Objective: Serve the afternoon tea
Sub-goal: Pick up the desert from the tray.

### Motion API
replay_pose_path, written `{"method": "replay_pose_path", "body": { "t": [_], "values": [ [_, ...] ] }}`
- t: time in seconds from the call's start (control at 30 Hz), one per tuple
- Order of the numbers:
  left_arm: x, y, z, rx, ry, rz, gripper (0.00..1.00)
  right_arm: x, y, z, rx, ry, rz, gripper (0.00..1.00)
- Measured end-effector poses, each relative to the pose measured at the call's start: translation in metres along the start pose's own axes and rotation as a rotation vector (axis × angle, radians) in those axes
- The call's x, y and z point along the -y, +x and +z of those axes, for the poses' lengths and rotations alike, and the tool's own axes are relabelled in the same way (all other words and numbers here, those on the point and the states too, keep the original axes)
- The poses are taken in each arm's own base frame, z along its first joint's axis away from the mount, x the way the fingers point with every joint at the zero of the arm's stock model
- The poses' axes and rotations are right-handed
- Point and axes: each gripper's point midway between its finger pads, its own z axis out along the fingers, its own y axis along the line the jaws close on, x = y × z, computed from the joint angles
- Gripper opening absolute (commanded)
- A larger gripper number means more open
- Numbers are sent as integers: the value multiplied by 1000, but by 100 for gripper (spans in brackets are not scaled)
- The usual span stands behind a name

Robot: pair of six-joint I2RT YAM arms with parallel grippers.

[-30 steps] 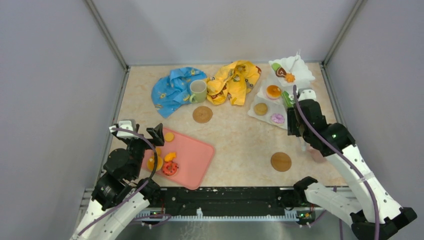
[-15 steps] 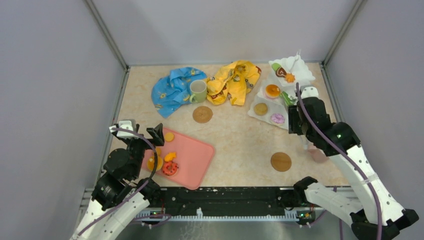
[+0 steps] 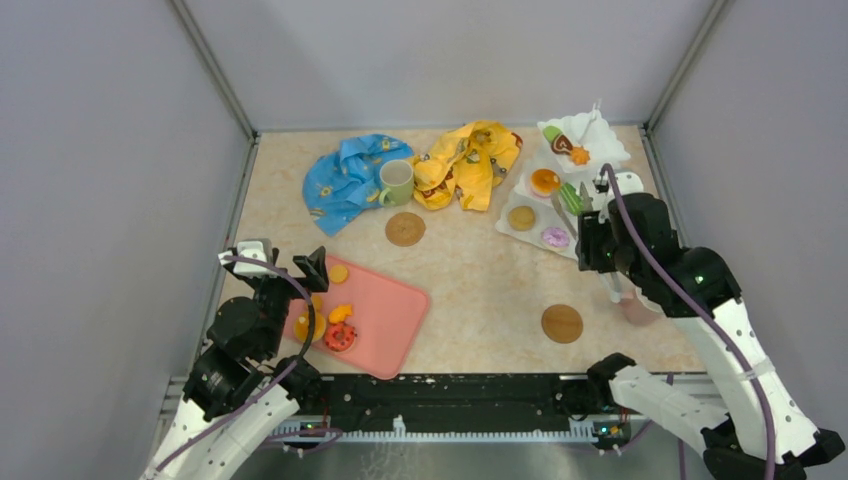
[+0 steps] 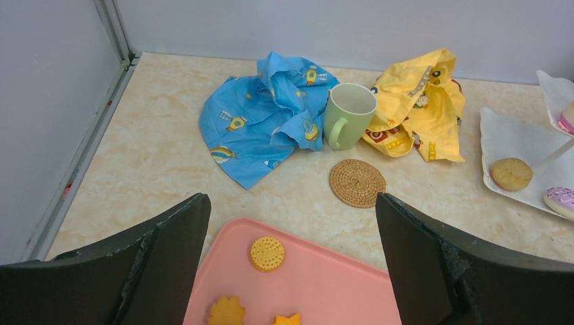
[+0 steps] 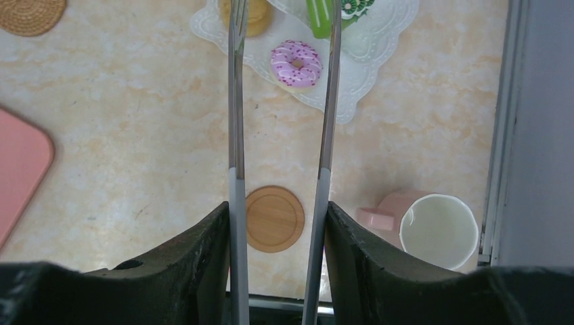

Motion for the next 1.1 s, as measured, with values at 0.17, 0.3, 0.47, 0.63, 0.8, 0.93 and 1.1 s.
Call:
{"method": "replay_pose_path", "body": {
  "t": [0.17, 0.3, 0.47, 0.63, 0.8, 0.93, 1.1],
  "values": [
    [0, 0, 0, 0, 0, 0, 99, -14, -1, -12, 17, -102, 12, 46],
    [0, 0, 0, 0, 0, 0, 99, -34, -1, -20, 31, -230, 27, 45],
    [0, 0, 0, 0, 0, 0, 99, -65, 4, -20, 51, -400, 57, 45],
    [0, 0, 0, 0, -1, -1, 99, -96, 15, -7, 44, -547, 87, 45],
    [0, 0, 0, 0, -2, 0, 99, -125, 23, 6, 24, -635, 71, 45],
    [-1, 0, 0, 1, -6, 0, 99, -164, 36, 9, 19, -731, 2, 46],
    [-3, -1, 0, 3, -20, -1, 99, -218, 60, 18, 16, -835, -96, 46]
  ]
}}
